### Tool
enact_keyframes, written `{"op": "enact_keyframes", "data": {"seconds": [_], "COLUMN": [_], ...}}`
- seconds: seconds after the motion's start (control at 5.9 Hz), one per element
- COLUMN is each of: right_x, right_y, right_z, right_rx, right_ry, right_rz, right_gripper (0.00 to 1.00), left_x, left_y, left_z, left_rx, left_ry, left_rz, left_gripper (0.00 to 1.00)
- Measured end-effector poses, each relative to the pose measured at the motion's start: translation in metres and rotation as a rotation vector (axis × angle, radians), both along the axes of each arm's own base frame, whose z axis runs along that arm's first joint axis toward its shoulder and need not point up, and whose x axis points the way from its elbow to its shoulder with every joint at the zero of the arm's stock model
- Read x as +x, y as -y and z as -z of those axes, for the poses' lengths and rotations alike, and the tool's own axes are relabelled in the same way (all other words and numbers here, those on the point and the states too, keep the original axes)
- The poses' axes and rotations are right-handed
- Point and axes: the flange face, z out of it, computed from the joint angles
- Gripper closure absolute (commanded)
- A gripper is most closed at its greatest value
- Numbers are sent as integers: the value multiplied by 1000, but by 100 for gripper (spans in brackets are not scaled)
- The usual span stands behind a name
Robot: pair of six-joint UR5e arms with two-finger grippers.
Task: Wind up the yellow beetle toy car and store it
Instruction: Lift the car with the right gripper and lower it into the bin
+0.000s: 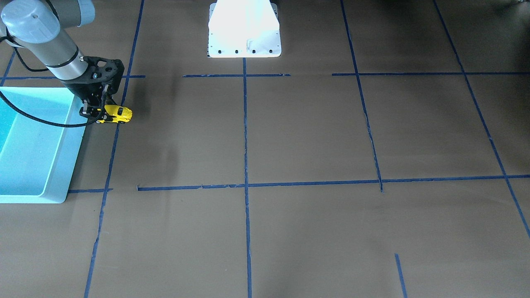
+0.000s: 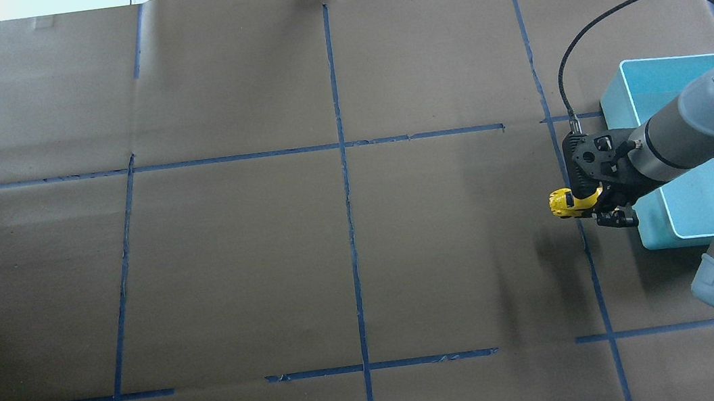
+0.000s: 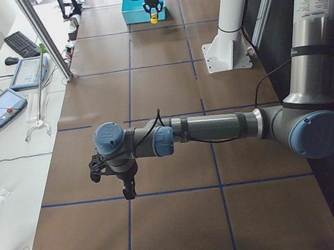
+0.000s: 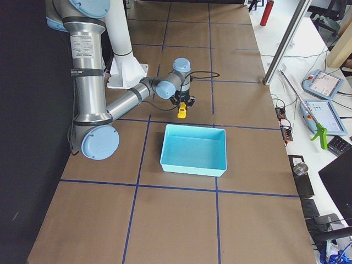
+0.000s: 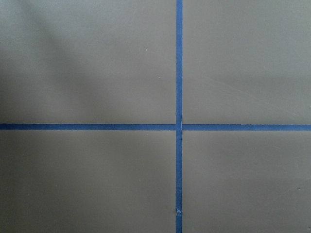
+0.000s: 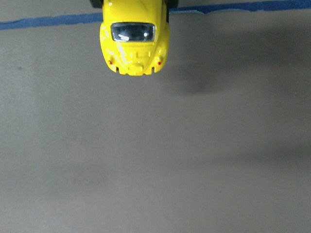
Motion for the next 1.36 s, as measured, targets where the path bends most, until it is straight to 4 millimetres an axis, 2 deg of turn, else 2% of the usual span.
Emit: {"op": "enact_keyframes", "data": {"seconds": [0.17,0.34,0.68,0.85,1.02,1.19,1.36], "right_x": [27,55,117,141,152,153,147], "right_y": [5,7,6,3,0,2,9], "right_z": [29,32,-22,-47,-64,-89,-125], "right_rx": [-18,-15,14,18,14,12,24], "right_ry": [-3,-17,-99,-133,-154,-158,-117], "right_rz": [-36,-49,-14,7,23,29,28], "right_gripper": [100,100,98,98,98,99,99], "left_x": [0,0,1,1,1,1,1], "left_y": [-3,-6,-7,-7,-7,-7,-7], "left_z": [-1,-2,-2,-1,-1,0,0], "left_rx": [-2,-4,-4,-1,0,1,3], "left_ry": [0,0,0,0,0,-1,-1], "left_rz": [0,1,0,0,0,0,0], "left_gripper": [0,0,0,0,0,0,0]}}
